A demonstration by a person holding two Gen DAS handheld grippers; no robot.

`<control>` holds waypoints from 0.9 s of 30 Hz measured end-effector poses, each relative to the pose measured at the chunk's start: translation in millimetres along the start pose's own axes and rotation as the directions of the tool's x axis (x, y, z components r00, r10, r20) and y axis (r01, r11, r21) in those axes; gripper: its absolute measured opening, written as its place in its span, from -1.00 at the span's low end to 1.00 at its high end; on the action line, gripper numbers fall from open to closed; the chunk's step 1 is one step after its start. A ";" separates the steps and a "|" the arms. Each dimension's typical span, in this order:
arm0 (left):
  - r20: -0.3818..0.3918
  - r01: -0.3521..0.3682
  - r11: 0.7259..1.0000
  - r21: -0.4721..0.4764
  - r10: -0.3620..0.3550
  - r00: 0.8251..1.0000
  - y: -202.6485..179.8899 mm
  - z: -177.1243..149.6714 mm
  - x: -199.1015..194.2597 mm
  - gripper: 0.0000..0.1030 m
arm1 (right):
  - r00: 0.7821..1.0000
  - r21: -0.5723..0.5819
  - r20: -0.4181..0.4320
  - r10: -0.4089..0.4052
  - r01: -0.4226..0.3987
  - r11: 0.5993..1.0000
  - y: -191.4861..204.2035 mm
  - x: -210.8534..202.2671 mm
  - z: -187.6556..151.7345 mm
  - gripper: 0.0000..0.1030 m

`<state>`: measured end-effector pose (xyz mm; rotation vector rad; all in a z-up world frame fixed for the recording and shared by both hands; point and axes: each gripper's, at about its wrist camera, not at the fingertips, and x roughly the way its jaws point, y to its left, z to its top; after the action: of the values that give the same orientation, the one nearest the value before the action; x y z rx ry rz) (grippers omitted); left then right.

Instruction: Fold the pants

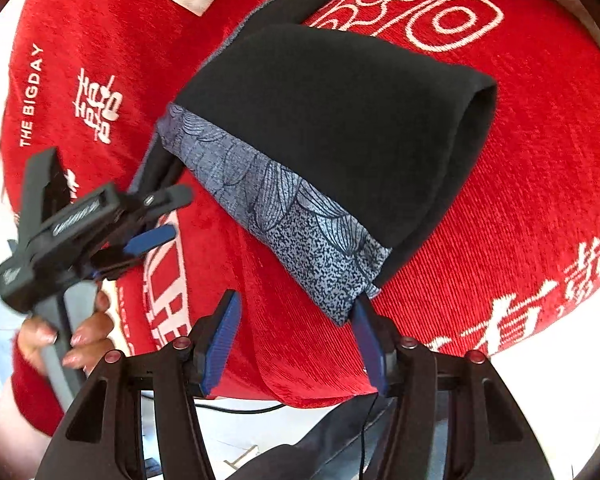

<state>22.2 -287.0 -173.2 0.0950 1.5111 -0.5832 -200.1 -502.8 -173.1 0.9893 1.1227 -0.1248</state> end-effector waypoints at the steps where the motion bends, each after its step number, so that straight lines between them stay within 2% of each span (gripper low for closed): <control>1: -0.001 0.008 1.000 0.005 -0.008 1.000 -4.0 3.7 1.5 0.49 | 1.000 -0.007 0.001 0.010 -0.010 1.000 0.3 -0.4 0.9 0.12; 4: -0.006 0.038 0.999 0.003 -0.038 0.999 -14.1 16.3 7.3 0.49 | 0.999 -0.011 0.003 0.052 -0.052 0.999 1.5 -3.6 5.2 -0.03; 8: -0.018 0.052 0.998 -0.045 -0.053 0.998 -14.1 28.5 16.0 0.49 | 0.998 0.012 -0.024 0.061 -0.061 0.998 -0.5 3.5 11.8 -0.27; 9: -0.013 0.059 0.997 -0.052 -0.060 0.998 -14.3 30.2 16.2 0.49 | 0.998 0.025 -0.040 0.058 -0.057 0.998 -2.3 6.4 13.3 -0.47; 10: -0.008 0.068 0.996 -0.054 -0.068 0.998 -14.0 30.4 15.2 0.49 | 0.997 0.031 -0.053 0.048 -0.046 0.998 -3.4 8.4 14.5 -0.75; 11: -0.007 0.073 0.996 -0.053 -0.074 0.997 -14.6 31.1 15.0 0.45 | 0.998 0.036 -0.062 0.032 -0.030 0.999 -4.3 9.5 15.6 -0.86; 12: -0.012 0.084 0.995 -0.050 -0.085 0.996 -15.9 31.8 15.5 0.04 | 0.997 0.044 -0.068 0.028 -0.025 0.999 -5.7 9.8 17.0 -0.87; 13: -0.028 0.099 0.994 -0.043 -0.100 0.995 -17.7 32.6 17.2 -0.59 | 0.996 0.059 -0.072 0.047 -0.043 0.997 -7.0 8.9 18.4 -0.89; 14: -0.050 0.111 0.993 -0.042 -0.113 0.992 -19.0 33.2 19.1 -0.69 | 0.995 0.071 -0.075 0.066 -0.061 0.996 -8.0 7.2 19.3 -0.89; 15: -0.049 0.116 0.992 -0.044 -0.118 0.992 -18.6 32.1 16.5 -0.69 | 0.993 0.082 -0.075 0.092 -0.085 0.993 -8.0 3.8 21.0 -0.90; 16: -0.040 0.125 0.991 -0.043 -0.126 0.991 -19.9 32.6 12.5 -0.84 | 0.991 0.087 -0.074 0.109 -0.103 0.991 -8.9 0.4 20.9 -0.90; 21: 0.005 0.173 0.984 -0.038 -0.173 0.985 -29.9 43.1 -14.6 -0.85 | 0.981 0.073 -0.047 0.186 -0.182 0.981 1.8 -27.6 43.4 -0.91; 27: 0.040 0.195 0.980 -0.021 -0.195 0.980 -49.1 79.0 -39.7 -0.85 | 0.975 -0.022 0.004 0.221 -0.221 0.975 26.9 -62.8 103.1 -0.91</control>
<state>75.4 -349.7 -114.3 -0.0840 1.5004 -0.7189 -143.6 -584.2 -99.1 1.0866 0.9988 0.0634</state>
